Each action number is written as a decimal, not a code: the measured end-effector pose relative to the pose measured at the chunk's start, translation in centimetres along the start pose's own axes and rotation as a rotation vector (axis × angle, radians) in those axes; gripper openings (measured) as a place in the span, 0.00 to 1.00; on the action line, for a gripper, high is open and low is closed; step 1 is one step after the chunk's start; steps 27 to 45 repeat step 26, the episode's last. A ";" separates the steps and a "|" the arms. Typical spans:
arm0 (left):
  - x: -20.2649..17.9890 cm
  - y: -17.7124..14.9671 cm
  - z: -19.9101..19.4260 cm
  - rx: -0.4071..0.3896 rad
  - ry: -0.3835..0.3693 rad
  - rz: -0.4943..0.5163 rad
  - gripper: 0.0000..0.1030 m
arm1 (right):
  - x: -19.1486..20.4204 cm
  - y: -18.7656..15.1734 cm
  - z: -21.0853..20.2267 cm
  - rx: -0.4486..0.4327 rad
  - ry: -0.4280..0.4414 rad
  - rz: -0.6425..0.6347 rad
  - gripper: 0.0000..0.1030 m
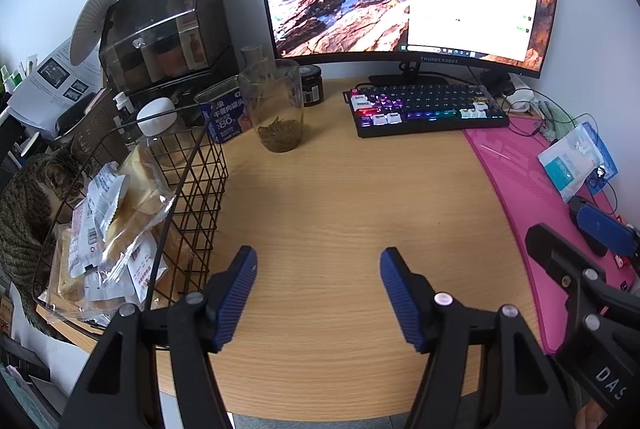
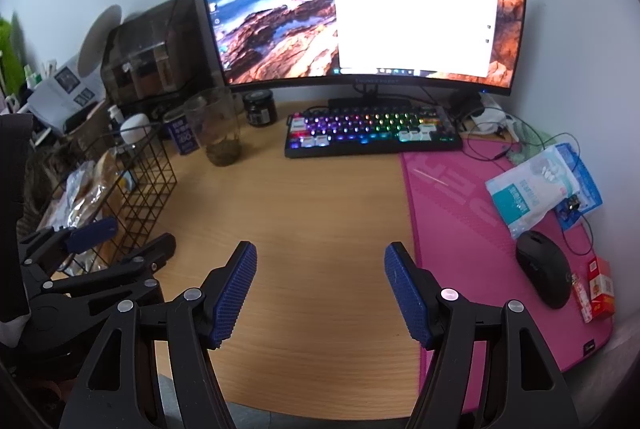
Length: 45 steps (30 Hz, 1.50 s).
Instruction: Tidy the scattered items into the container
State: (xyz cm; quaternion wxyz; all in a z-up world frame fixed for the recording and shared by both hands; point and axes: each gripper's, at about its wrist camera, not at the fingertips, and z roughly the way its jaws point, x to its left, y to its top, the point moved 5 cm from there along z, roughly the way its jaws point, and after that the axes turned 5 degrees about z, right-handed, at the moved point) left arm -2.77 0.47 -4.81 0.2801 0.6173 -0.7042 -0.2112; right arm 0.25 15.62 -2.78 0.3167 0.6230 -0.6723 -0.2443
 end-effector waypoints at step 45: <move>-0.1 -0.2 0.2 -0.003 -0.016 -0.003 0.68 | 0.2 0.0 0.1 -0.001 0.011 -0.003 0.65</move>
